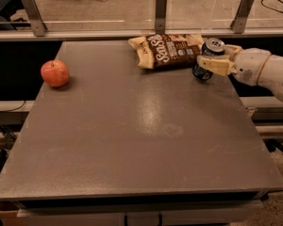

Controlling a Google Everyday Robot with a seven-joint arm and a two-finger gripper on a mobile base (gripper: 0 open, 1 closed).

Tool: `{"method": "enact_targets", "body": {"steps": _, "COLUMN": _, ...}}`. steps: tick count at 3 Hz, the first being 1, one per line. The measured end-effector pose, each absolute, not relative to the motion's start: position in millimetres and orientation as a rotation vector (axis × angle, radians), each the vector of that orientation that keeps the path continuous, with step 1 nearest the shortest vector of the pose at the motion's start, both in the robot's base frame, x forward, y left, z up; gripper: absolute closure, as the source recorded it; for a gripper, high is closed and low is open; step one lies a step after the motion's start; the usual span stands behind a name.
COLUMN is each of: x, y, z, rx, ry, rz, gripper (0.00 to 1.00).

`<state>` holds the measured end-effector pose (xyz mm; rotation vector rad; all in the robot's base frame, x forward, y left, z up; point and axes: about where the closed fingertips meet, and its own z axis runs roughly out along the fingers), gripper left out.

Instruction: Move pepsi can near brown chip bag

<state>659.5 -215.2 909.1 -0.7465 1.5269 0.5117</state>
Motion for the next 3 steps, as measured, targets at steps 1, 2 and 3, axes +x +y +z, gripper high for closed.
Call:
{"method": "enact_targets", "body": {"steps": 1, "x": 669, "y": -215, "z": 905, "rx": -0.729, "ry": 1.530, "rz": 0.517, "gripper": 0.13}}
{"method": "enact_targets", "body": {"steps": 2, "x": 677, "y": -217, "z": 903, "rx": -0.728, "ry": 1.541, "rz": 0.516, "gripper": 0.00}}
{"method": "enact_targets", "body": {"steps": 3, "x": 680, "y": -216, "z": 905, "rx": -0.737, "ry": 1.547, "rz": 0.516, "gripper": 0.00}}
